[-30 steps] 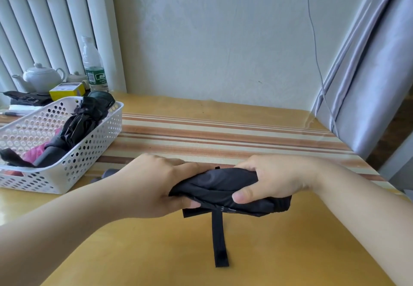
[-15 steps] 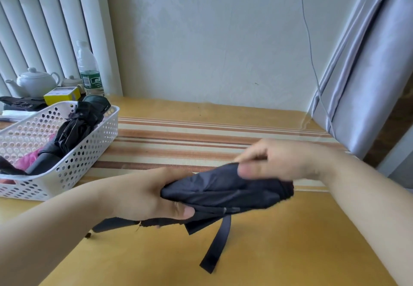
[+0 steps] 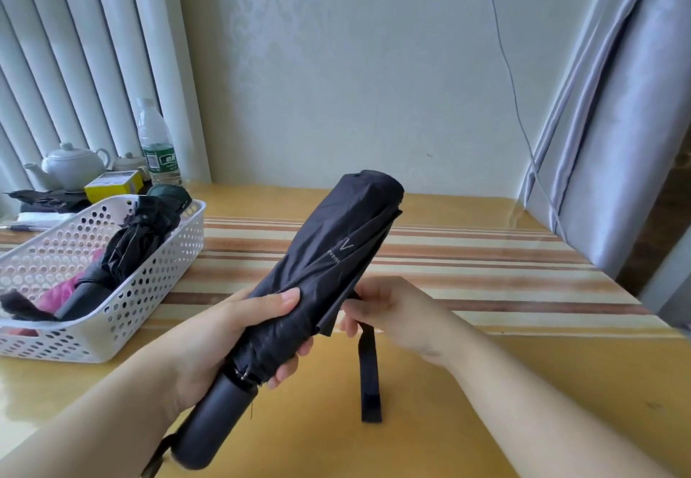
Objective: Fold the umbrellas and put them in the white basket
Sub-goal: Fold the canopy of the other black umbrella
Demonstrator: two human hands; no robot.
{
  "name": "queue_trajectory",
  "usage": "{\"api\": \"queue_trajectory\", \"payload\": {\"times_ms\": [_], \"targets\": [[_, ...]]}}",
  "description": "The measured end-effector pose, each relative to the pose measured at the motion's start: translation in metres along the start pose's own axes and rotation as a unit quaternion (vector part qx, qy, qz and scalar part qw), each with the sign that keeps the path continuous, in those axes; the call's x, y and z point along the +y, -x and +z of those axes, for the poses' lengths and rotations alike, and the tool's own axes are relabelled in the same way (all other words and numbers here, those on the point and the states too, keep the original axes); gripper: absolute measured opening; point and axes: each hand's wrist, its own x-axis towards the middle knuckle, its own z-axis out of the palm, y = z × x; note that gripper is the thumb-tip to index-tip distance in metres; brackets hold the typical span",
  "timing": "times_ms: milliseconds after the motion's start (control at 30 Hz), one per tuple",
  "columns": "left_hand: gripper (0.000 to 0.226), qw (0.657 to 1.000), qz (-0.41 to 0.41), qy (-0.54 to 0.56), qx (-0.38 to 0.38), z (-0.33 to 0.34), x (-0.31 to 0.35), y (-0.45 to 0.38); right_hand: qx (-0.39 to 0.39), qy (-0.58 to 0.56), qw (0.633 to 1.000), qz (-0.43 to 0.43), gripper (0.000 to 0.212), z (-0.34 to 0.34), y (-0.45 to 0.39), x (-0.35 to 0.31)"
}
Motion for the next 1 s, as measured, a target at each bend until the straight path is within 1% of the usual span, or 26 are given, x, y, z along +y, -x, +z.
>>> {"api": "queue_trajectory", "payload": {"times_ms": [33,67,100,167,267,300,333,367,400,467,500,533,567,633,700,733,800,867,900,933,1000], "targets": [[0.082,1.0,0.007,0.023,-0.019,-0.003,0.001,0.001,0.01,-0.025,1.0,0.011,0.022,-0.002,0.0,-0.002],[0.084,0.999,0.015,0.04,-0.03,-0.006,0.001,0.002,0.015,-0.055,0.998,0.022,0.024,-0.004,0.002,-0.006],[0.084,0.998,0.02,0.046,-0.022,-0.008,0.001,0.002,0.018,-0.077,0.996,0.031,0.025,-0.007,0.005,-0.008],[0.08,0.999,0.027,0.036,0.019,-0.01,0.001,0.003,0.015,-0.091,0.995,0.04,0.03,-0.012,0.014,-0.012],[0.074,0.995,0.048,-0.012,0.085,-0.003,0.001,0.004,-0.008,-0.073,0.996,0.052,0.037,-0.017,0.026,-0.017],[0.067,0.992,0.05,-0.03,0.108,-0.001,0.002,0.005,-0.015,-0.068,0.996,0.065,0.039,-0.019,0.031,-0.021],[0.053,0.989,0.05,-0.048,0.13,0.002,0.003,0.005,-0.023,-0.061,0.995,0.077,0.039,-0.021,0.037,-0.023],[0.038,0.984,0.05,-0.079,0.153,0.004,0.004,0.004,-0.034,-0.061,0.994,0.087,0.038,-0.023,0.042,-0.027],[0.029,0.975,0.056,-0.122,0.176,0.005,0.004,0.002,-0.046,-0.072,0.992,0.09,0.038,-0.026,0.047,-0.029],[0.026,0.951,0.085,-0.218,0.204,0.005,0.001,-0.001,-0.059,-0.1,0.99,0.08,0.036,-0.03,0.052,-0.036],[0.028,0.933,0.109,-0.275,0.207,0.005,-0.001,-0.002,-0.054,-0.093,0.992,0.07,0.036,-0.03,0.053,-0.04],[0.03,0.907,0.132,-0.343,0.204,0.006,-0.003,-0.003,-0.042,-0.067,0.996,0.051,0.036,-0.03,0.052,-0.041],[0.035,0.873,0.147,-0.42,0.199,0.006,-0.006,-0.005,-0.023,-0.032,0.999,0.027,0.036,-0.027,0.05,-0.043],[0.053,0.801,0.148,-0.548,0.191,0.012,-0.011,-0.009,0.011,0.018,0.999,-0.026,0.035,-0.02,0.043,-0.043],[0.061,0.727,0.156,-0.636,0.204,0.018,-0.015,-0.011,0.034,0.03,0.997,-0.065,0.035,-0.012,0.035,-0.04],[0.061,0.692,0.178,-0.668,0.207,0.019,-0.017,-0.012,0.045,0.026,0.995,-0.082,0.034,-0.009,0.032,-0.036],[0.06,0.63,0.261,-0.706,0.192,0.014,-0.023,-0.015,0.06,0.022,0.993,-0.096,0.029,-0.008,0.027,-0.03],[0.061,0.587,0.298,-0.734,0.167,0.008,-0.027,-0.015,0.046,0.029,0.996,-0.07,0.018,-0.011,0.024,-0.028],[0.061,0.575,0.302,-0.744,0.157,0.005,-0.03,-0.015,0.025,0.041,0.998,-0.046,0.018,-0.014,0.024,-0.03],[0.06,0.568,0.3,-0.751,0.151,0.003,-0.032,-0.015,0.0,0.063,0.998,-0.028,0.024,-0.018,0.023,-0.031],[0.056,0.558,0.3,-0.76,0.144,0.002,-0.031,-0.011,-0.034,0.107,0.993,-0.024,0.028,-0.024,0.023,-0.034]]}}
